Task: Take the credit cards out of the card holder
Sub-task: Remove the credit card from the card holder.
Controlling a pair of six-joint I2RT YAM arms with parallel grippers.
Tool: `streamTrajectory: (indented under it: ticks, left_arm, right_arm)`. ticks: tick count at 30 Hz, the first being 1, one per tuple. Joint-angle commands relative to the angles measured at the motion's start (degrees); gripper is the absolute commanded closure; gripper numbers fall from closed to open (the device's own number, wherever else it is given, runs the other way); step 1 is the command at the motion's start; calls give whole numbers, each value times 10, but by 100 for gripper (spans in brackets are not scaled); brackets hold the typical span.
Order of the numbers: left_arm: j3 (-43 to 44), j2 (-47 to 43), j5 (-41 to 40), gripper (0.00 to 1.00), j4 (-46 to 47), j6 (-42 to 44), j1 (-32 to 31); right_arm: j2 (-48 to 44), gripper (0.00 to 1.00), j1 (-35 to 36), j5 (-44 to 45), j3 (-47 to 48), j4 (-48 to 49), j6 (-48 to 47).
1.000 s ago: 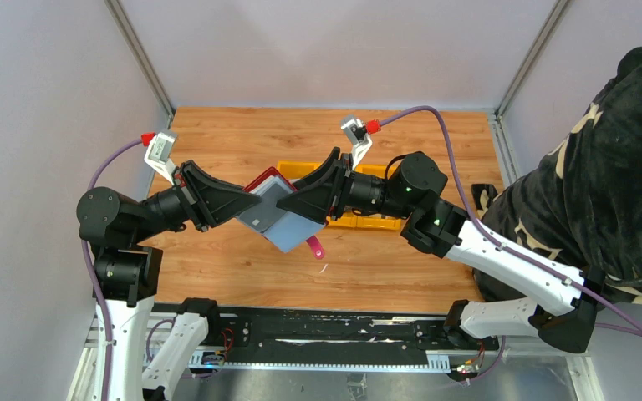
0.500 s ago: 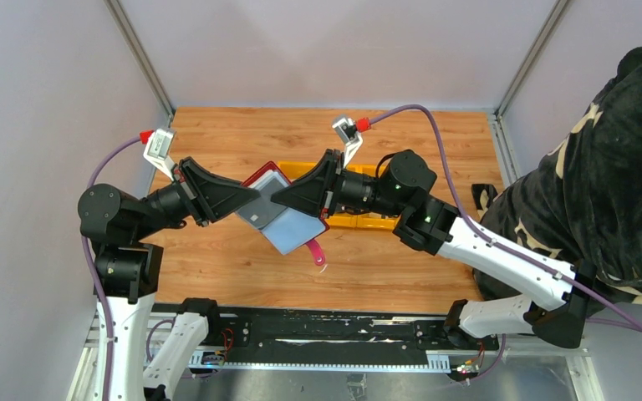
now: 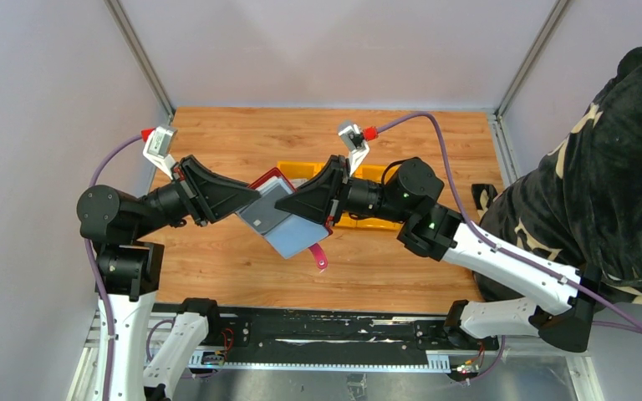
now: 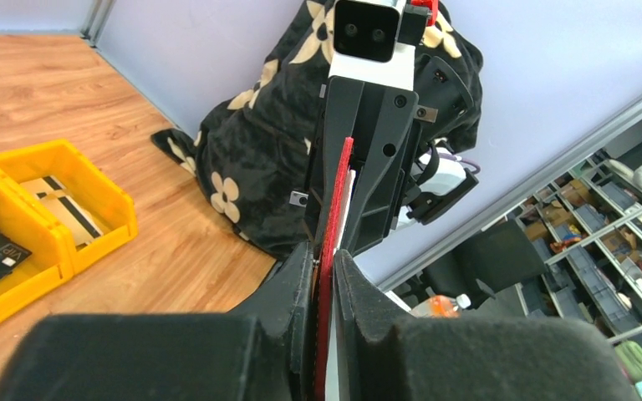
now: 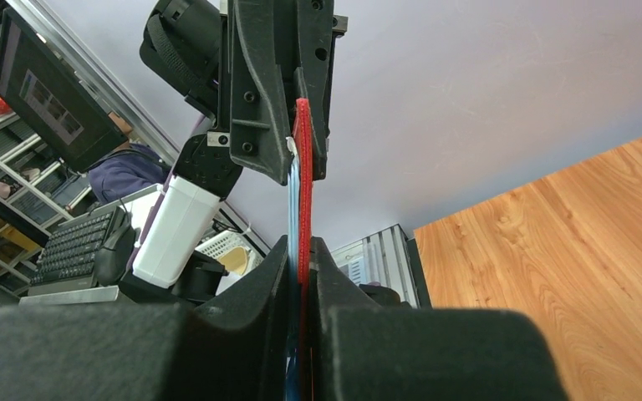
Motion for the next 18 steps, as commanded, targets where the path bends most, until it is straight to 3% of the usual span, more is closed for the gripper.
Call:
streamTrajectory:
  ticks: [1, 4, 7, 9, 12, 18]
  left_arm:
    - [1, -1, 20, 87, 28, -10, -2]
    - [8, -5, 21, 93, 15, 9, -2]
    - [11, -3, 25, 100, 16, 3, -2]
    - [13, -2, 28, 100, 21, 1, -2]
    - [15, -4, 24, 100, 23, 6, -2]
    - [41, -3, 4, 100, -39, 72, -2]
  right_arm:
    - [-11, 89, 4, -15, -5, 18, -22]
    - [-8, 88, 4, -31, -4, 36, -20]
    - [-8, 81, 4, -57, -10, 59, -24]
    - [-11, 72, 4, -64, -16, 65, -27]
    - [-19, 51, 4, -57, -28, 54, -25]
    - [-23, 44, -3, -59, -45, 31, -1]
